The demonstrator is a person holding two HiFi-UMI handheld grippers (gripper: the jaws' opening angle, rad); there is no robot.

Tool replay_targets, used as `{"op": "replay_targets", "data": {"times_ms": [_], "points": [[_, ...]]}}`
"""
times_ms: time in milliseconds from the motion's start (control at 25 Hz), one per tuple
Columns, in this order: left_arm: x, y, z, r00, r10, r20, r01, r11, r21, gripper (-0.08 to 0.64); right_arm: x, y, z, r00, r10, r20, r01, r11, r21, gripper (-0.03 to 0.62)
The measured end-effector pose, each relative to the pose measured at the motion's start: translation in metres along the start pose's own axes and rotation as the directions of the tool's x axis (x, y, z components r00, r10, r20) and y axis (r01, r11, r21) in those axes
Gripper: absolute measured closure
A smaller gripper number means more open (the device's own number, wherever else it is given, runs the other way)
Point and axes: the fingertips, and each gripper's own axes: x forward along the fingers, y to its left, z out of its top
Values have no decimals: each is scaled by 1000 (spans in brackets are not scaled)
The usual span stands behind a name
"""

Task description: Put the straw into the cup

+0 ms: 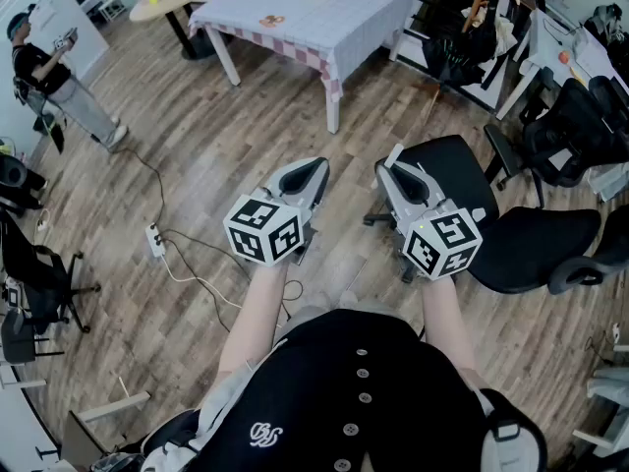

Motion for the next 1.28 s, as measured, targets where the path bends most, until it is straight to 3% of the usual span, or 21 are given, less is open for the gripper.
{"op": "replay_targets", "data": {"times_ms": [360,560,800,960,1120,1280], "points": [[1,4,-20,999,-36,-20,35,998,-49,561,18,18,-11,999,14,-31,-14,1000,0,554],[0,10,-12,999,-44,-13,44,999,-26,561,24,22,-14,999,6,-39,-6,1000,1,554],[-1,21,-14,998,-55,-25,54,998,-30,561,39,48,-17,994,92,-60,-94,995,-40,551],[-8,24,-16,996,-73,-41,72,997,-27,561,51,48,-17,998,46,-48,-47,999,-12,551],[-26,31,-29,994,-77,-76,79,997,24,561,62,55,-22,999,24,-43,-24,1000,-12,551],[-26,46,-28,995,-90,-53,90,996,-3,561,76,61,-25,998,27,-49,-28,999,-20,551]]}}
